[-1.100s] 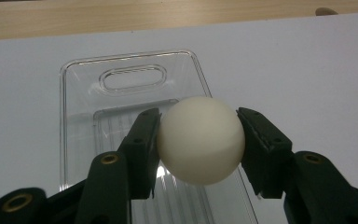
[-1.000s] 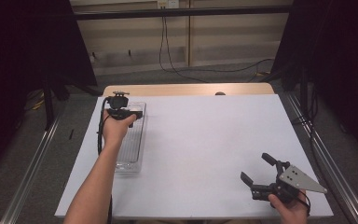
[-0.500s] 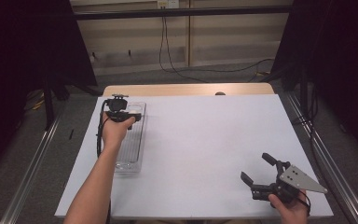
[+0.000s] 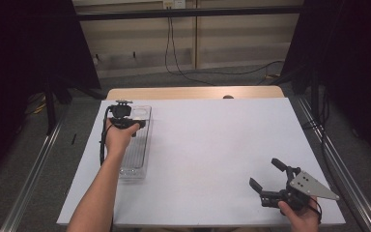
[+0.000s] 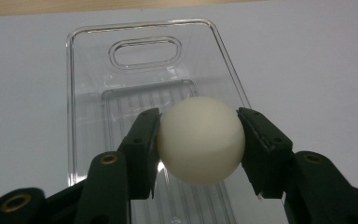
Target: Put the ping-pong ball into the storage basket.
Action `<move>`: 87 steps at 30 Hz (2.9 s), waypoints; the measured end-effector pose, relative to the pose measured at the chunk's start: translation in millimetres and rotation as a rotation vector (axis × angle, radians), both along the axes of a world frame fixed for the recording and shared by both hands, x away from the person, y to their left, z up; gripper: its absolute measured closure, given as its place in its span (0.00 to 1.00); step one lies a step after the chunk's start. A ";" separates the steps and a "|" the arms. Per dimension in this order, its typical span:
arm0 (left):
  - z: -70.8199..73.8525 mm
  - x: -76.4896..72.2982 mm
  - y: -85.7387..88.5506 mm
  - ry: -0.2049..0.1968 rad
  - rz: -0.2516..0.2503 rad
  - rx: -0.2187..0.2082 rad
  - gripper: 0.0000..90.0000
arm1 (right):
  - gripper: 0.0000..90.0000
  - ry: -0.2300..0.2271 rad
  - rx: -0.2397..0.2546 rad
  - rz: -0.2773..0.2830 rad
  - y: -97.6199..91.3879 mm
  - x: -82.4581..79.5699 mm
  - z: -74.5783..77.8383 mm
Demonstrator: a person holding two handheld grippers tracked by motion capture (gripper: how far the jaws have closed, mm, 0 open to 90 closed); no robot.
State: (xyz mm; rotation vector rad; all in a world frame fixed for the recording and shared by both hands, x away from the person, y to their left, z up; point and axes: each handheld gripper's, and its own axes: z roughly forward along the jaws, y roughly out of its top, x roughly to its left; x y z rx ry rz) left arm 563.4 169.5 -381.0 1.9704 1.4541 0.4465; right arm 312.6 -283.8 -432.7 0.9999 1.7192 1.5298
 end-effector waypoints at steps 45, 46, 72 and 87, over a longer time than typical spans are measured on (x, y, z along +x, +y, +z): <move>11.5 -18.6 8.0 -0.106 0.005 -0.076 0.24 | 0.02 -0.004 0.006 0.006 1.7 0.9 0.5; 12.0 -19.5 9.5 -0.102 -0.007 -0.073 0.24 | 0.02 -0.003 0.003 0.006 1.5 0.8 0.5; 13.1 -48.4 13.1 -0.202 -0.031 -0.105 0.11 | 0.02 0.003 0.006 0.006 2.2 0.9 0.1; 10.9 -66.3 16.1 -0.249 -0.066 -0.140 0.08 | 0.02 0.000 0.002 0.014 2.0 0.7 0.3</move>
